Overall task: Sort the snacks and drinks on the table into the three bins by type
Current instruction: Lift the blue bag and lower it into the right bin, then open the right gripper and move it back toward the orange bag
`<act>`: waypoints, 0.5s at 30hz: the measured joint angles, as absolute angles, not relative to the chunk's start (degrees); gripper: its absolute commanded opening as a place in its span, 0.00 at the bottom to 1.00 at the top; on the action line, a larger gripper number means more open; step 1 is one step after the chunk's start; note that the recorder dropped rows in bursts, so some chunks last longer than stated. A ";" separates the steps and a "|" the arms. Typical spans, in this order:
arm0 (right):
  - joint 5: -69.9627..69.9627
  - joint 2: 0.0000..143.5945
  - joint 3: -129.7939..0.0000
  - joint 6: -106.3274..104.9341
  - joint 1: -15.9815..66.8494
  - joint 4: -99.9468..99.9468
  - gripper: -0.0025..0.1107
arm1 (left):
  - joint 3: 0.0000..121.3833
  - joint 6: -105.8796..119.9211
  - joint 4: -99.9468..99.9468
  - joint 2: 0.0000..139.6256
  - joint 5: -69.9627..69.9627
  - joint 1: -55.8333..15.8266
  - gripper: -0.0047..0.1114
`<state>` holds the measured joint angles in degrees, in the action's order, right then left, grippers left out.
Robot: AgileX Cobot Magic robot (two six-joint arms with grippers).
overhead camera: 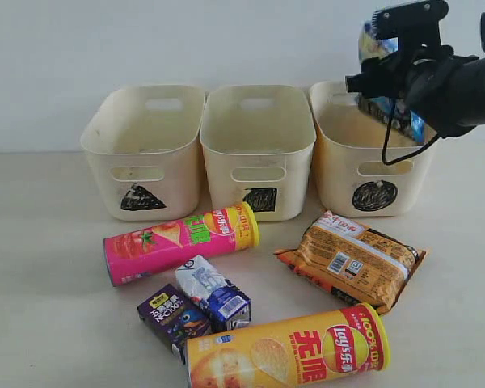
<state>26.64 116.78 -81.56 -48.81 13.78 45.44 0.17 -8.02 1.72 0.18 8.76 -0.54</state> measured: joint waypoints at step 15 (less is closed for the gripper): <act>-1.86 105.36 -81.79 -59.69 7.27 69.63 0.03 | 0.17 -8.02 1.72 0.18 8.76 -0.54 0.08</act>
